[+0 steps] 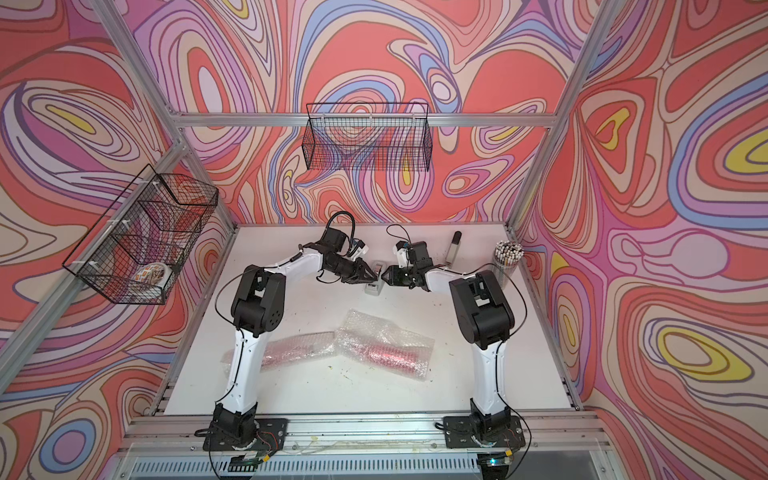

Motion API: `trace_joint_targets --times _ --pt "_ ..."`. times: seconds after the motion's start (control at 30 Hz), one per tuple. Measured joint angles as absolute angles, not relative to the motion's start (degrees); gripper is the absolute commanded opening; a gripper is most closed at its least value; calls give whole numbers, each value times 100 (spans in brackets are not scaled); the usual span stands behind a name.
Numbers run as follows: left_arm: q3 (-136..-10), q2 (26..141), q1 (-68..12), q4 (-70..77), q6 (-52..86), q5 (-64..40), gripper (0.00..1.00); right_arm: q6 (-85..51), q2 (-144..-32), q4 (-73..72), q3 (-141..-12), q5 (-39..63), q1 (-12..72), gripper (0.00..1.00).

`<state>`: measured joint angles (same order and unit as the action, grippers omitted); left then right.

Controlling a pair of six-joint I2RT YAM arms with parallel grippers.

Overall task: Wrap wine bottles in bubble wrap
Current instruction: Tear off the tape using the Tape Cutter.

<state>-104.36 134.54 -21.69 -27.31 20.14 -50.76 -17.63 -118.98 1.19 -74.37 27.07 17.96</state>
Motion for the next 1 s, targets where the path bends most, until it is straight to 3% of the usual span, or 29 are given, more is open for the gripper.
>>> trace_joint_targets --times 0.33,0.77,1.0 --pt "-10921 13673 -2196 -3356 1712 -5100 28 -1765 -11898 119 -7437 2720 1796 37" --pt "-11048 13791 -2294 -3494 1822 -5118 0 -1769 -11900 82 -7426 2729 1793 37" --pt "-11039 13788 -2294 -3489 1872 -5118 0 -1879 -11900 -58 -7349 2773 1791 37"
